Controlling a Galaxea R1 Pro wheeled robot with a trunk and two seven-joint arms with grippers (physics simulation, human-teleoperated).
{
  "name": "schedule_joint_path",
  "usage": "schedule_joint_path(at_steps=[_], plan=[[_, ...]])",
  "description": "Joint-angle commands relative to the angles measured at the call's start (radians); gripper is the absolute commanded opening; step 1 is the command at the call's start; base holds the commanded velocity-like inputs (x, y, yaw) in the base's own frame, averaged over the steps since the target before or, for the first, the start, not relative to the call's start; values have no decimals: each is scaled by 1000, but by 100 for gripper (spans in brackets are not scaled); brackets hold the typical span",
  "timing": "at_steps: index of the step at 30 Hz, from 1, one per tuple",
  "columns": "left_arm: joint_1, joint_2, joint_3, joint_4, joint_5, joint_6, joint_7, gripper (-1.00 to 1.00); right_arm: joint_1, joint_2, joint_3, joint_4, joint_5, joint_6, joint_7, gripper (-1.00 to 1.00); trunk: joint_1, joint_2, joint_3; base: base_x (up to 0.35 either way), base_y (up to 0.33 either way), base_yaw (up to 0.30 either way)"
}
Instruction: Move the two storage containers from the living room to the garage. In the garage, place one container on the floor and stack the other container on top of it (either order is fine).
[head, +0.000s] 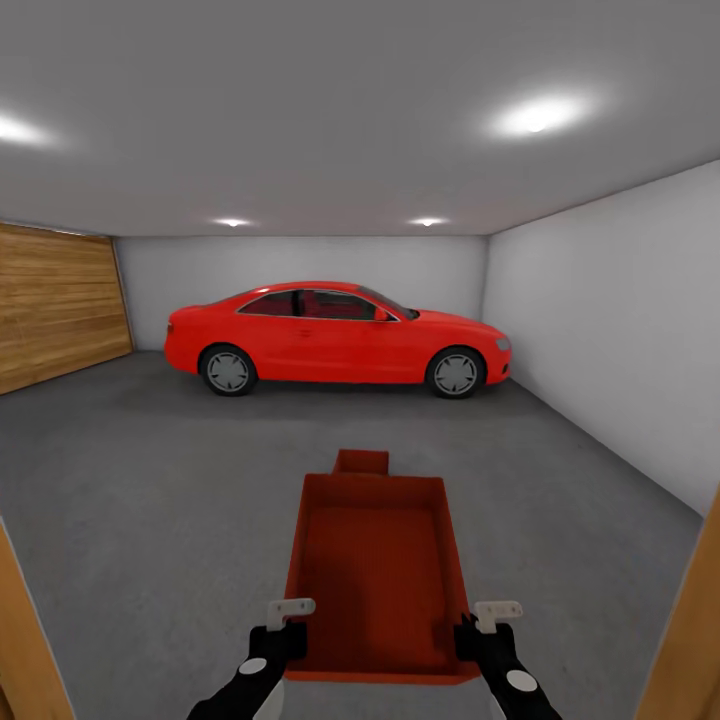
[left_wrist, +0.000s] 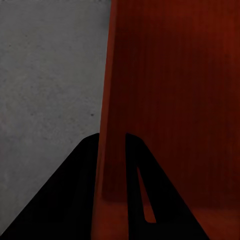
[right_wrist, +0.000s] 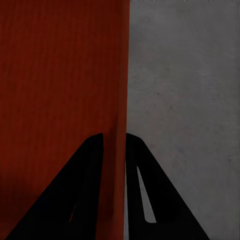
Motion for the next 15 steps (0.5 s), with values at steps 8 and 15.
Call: schedule_joint_path(at_steps=[8, 15], plan=[[-2, -2, 14, -38, -4, -2, -4, -100, 1, 1, 26, 8, 9, -3, 1, -100, 0, -1, 0, 25, 0, 0], [-2, -2, 14, -38, -4, -3, -4, -100, 1, 1, 26, 8, 9, -3, 1, -100, 0, -1, 0, 139, 0, 0]])
